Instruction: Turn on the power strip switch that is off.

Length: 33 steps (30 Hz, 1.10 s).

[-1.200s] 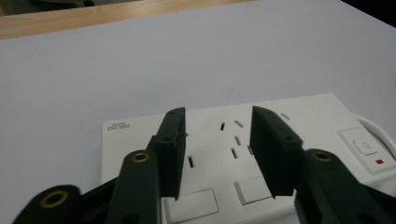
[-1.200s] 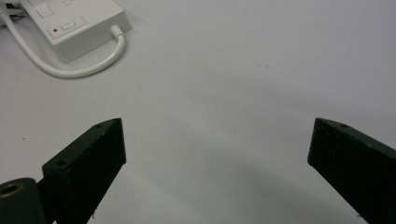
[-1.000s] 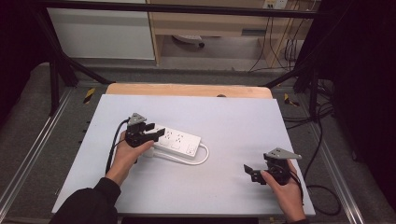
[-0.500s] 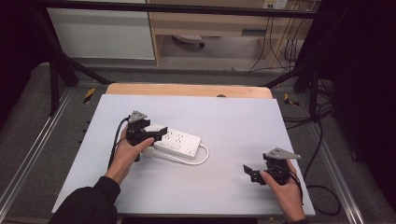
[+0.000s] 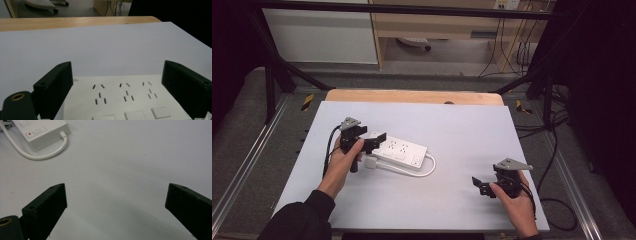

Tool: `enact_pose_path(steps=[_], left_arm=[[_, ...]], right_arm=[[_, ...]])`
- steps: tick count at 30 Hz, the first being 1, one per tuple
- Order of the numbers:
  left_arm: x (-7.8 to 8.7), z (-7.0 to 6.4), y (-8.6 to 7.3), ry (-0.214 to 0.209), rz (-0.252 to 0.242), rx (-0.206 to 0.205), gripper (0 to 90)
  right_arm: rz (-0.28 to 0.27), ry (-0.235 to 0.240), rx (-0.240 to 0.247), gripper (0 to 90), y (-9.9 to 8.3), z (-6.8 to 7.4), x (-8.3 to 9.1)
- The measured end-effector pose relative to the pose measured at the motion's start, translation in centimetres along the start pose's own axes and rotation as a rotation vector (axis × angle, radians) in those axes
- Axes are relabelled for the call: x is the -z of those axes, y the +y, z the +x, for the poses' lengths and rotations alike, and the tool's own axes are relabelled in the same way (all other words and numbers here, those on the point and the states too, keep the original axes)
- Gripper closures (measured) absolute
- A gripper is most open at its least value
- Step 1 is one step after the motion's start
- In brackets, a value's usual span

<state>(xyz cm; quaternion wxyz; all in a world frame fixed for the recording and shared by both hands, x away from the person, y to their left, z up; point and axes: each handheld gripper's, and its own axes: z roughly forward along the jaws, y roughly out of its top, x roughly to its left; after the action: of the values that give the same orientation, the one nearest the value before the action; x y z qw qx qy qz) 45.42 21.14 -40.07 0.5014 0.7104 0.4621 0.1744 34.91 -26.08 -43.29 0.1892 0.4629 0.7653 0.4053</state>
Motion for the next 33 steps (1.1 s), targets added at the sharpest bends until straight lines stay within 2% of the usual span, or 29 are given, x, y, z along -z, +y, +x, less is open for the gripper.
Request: enact_pose_path(steps=[10,18,33], left_arm=[[2.6,0.6,0.1,-0.003,-0.012,0.013,8.1],[4.7,1.2,-0.1,0.011,-0.015,-0.010,7.4],[8.4,1.6,-0.9,0.015,-0.033,-0.014,7.6]], right_arm=[[-0.008,-0.010,0.001,3.8,0.0,0.1,0.1],[-0.003,-0.007,0.003,3.3,0.0,0.1,0.0],[-0.002,-0.006,0.000,3.0,0.0,0.1,0.0]])
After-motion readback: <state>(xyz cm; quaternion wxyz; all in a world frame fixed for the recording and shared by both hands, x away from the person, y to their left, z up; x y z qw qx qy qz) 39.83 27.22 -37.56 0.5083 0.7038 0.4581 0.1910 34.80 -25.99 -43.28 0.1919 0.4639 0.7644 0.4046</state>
